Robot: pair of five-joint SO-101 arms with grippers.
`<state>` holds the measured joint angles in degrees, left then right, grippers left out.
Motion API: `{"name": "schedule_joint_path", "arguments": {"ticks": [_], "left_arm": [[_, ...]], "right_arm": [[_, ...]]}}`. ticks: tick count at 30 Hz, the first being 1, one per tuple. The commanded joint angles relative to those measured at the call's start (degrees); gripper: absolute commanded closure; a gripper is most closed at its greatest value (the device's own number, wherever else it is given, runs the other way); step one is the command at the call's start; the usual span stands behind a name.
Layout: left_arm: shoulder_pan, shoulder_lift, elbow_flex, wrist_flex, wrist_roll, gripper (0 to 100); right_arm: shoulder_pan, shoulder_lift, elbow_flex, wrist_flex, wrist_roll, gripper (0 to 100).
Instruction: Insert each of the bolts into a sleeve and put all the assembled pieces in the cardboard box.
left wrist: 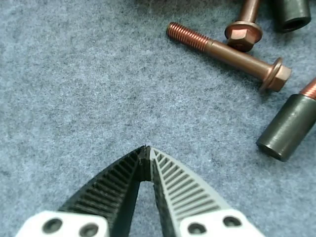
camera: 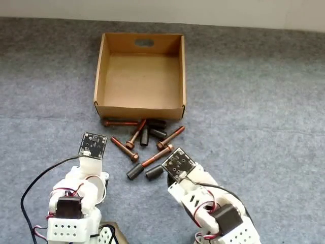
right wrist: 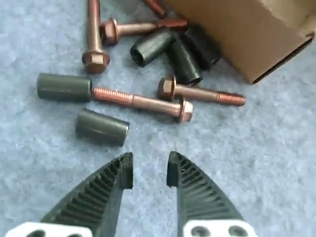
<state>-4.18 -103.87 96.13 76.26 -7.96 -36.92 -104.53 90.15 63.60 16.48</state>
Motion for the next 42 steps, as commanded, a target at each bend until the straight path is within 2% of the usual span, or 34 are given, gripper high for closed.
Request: {"name": "schedule_joint_path", "arguments": {"ticks": [1,7,14,16,18,22,26,35,42], "left_arm": [[0.7,-0.6,1.0,0.0,0.1,99],[0.7,-0.6,1.0,0.0,0.1,99],[0.7,-0.6,1.0,0.0,0.1,99],[0.7,-0.6,1.0,0.0,0.1,99],[0.7,-0.6,1.0,0.0,0.1,99],[0.7,-0.6,1.0,0.0,0.1,99],[0.7,-0.6,1.0,0.0,0.1,99],[0.7,-0.6,1.0,0.0,0.1,99],[0.7,-0.6,1.0,0.0,0.1,99]], "right_arm": [[-0.7,4.4,-10.2,2.4,-0.8,86.4],[-0.8,24.1,-12.5,-3.5,-0.6,86.1],[-13.1,41.0,-12.5,-12.4,-0.4,86.1],[-14.6,44.8,-13.2,-14.5,2.6,86.0],[-14.7,49.5,-14.4,-16.5,3.5,84.1],[-14.7,59.5,-19.6,-18.6,3.5,73.5],[-14.8,67.5,-25.7,-18.7,4.1,73.2],[-14.9,79.9,-30.4,-18.8,16.1,73.2],[-15.0,83.1,-29.8,-23.0,16.5,74.1]]}}
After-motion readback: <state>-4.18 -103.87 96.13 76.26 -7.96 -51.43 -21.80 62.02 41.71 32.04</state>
